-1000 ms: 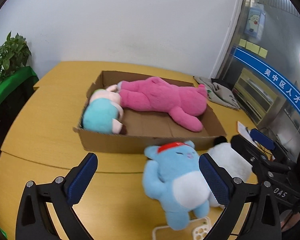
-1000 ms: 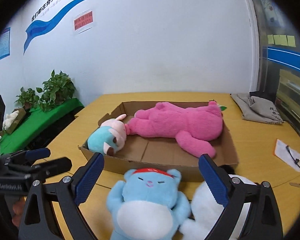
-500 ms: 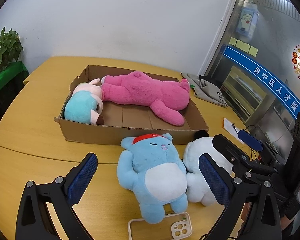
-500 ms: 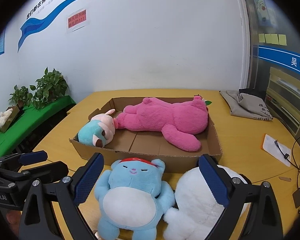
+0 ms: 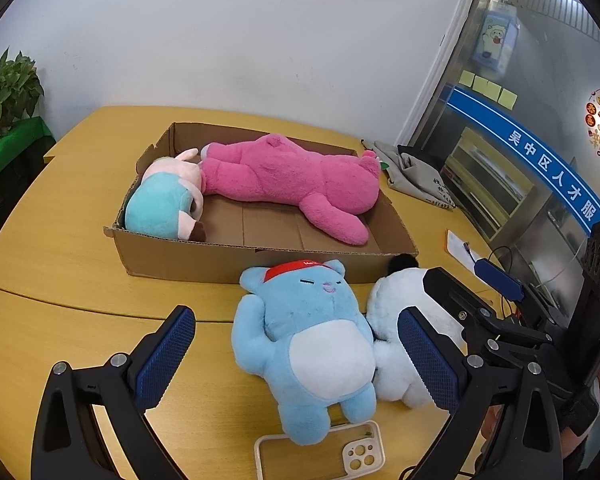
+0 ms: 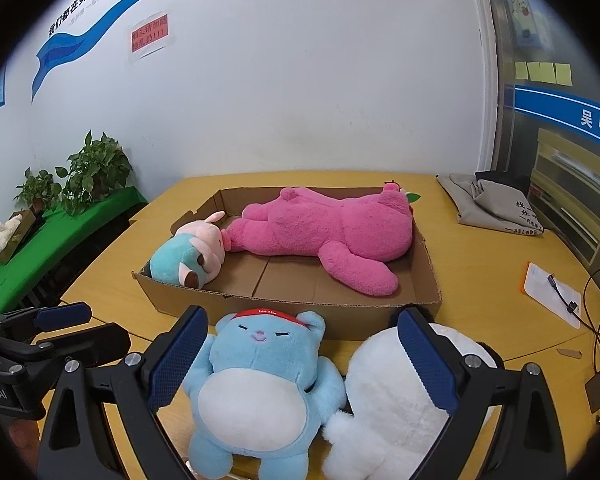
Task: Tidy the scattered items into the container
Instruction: 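Withdraw both tools and move them to the blue bear, then close both tools on the blue bear's body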
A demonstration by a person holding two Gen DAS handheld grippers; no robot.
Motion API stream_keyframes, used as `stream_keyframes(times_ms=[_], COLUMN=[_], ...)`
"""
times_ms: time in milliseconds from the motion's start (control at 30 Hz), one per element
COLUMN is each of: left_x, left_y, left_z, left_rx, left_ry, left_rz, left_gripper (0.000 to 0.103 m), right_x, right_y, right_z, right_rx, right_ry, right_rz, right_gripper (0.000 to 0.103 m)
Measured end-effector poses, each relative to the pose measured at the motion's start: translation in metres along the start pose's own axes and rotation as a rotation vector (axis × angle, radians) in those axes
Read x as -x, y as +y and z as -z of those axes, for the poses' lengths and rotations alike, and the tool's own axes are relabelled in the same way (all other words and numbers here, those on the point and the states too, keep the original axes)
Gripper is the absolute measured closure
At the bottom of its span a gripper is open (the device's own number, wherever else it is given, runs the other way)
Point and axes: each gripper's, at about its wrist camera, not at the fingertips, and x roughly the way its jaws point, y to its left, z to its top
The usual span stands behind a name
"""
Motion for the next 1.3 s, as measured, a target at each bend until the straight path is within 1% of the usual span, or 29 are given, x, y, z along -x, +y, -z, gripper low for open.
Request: stream_keyframes(times_ms=[67, 167, 233, 333, 400, 433, 467, 500, 567, 600, 633, 667, 733, 767, 833, 900, 967, 1067, 1133, 1200, 1267, 1300], left_x=[-0.003, -0.009, -0.013, -0.020, -0.026, -0.030, -0.033, -0.038, -0.048, -0.053, -0.058, -0.063, -0.075, -0.080, -0.086, -0.089, -0.092, -0.110, -0.129, -0.147, -0.145, -0.144], left_y=[0.002, 0.011, 0.022, 0.039, 0.050, 0.055, 0.061, 0.067, 0.078, 0.083, 0.089, 0.094, 0.105, 0.109, 0.120, 0.131, 0.141, 0.151, 0.151, 0.144, 0.134, 0.132], left_z=[0.001, 0.001, 0.002, 0.003, 0.005, 0.007, 0.009, 0.012, 0.020, 0.024, 0.028, 0.031, 0.037, 0.039, 0.038, 0.034, 0.027, 0.017, 0.015, 0.019, 0.018, 0.017], left_rx=[0.007, 0.029, 0.057, 0.102, 0.114, 0.117, 0.123, 0.128, 0.133, 0.132, 0.133, 0.137, 0.147, 0.148, 0.163, 0.183, 0.195, 0.184, 0.146, 0.078, 0.021, 0.009], left_ry=[0.012, 0.037, 0.042, 0.063, 0.076, 0.082, 0.091, 0.103, 0.135, 0.147, 0.158, 0.170, 0.200, 0.213, 0.221, 0.219, 0.220, 0.255, 0.309, 0.373, 0.366, 0.374], left_rz=[0.012, 0.023, 0.018, 0.013, -0.009, -0.018, -0.026, -0.031, -0.043, -0.059, -0.078, -0.090, -0.087, -0.086, -0.061, -0.037, -0.024, 0.007, 0.018, 0.019, 0.005, 0.014], left_gripper=[0.000, 0.000, 0.000, 0.000, 0.000, 0.000, 0.000, 0.000, 0.000, 0.001, 0.001, 0.001, 0.001, 0.001, 0.001, 0.001, 0.001, 0.002, 0.009, 0.014, 0.022, 0.039], right_x=[-0.001, -0.004, -0.012, -0.038, -0.058, -0.066, -0.076, -0.085, -0.090, -0.089, -0.087, -0.084, -0.076, -0.072, -0.067, -0.069, -0.080, -0.098, -0.102, -0.105, -0.112, -0.116], right_y=[-0.002, -0.006, -0.003, 0.011, 0.023, 0.029, 0.034, 0.037, 0.042, 0.045, 0.049, 0.053, 0.059, 0.061, 0.055, 0.037, 0.014, -0.007, -0.003, 0.006, 0.012, 0.013], right_z=[0.003, 0.014, 0.027, 0.051, 0.064, 0.069, 0.075, 0.080, 0.086, 0.086, 0.086, 0.086, 0.087, 0.087, 0.085, 0.084, 0.085, 0.092, 0.096, 0.097, 0.097, 0.096], right_rx=[0.002, 0.021, 0.043, 0.083, 0.100, 0.109, 0.115, 0.115, 0.102, 0.101, 0.102, 0.104, 0.114, 0.118, 0.095, 0.022, -0.080, -0.166, -0.156, -0.156, -0.164, -0.169], right_ry=[0.003, 0.030, 0.070, 0.152, 0.195, 0.209, 0.232, 0.255, 0.246, 0.241, 0.242, 0.243, 0.241, 0.234, 0.213, 0.212, 0.257, 0.338, 0.359, 0.379, 0.400, 0.408], right_rz=[-0.003, -0.095, -0.127, -0.163, -0.172, -0.180, -0.193, -0.203, -0.209, -0.226, -0.269, -0.336, -0.452, -0.479, -0.464, -0.432, -0.375, -0.258, -0.208, -0.174, -0.173, -0.173], right_gripper=[0.007, 0.007, 0.007, 0.007, 0.007, 0.009, 0.015, 0.017, 0.016, 0.016, 0.016, 0.017, 0.021, 0.022, 0.022, 0.022, 0.022, 0.022, 0.025, 0.025, 0.025, 0.025])
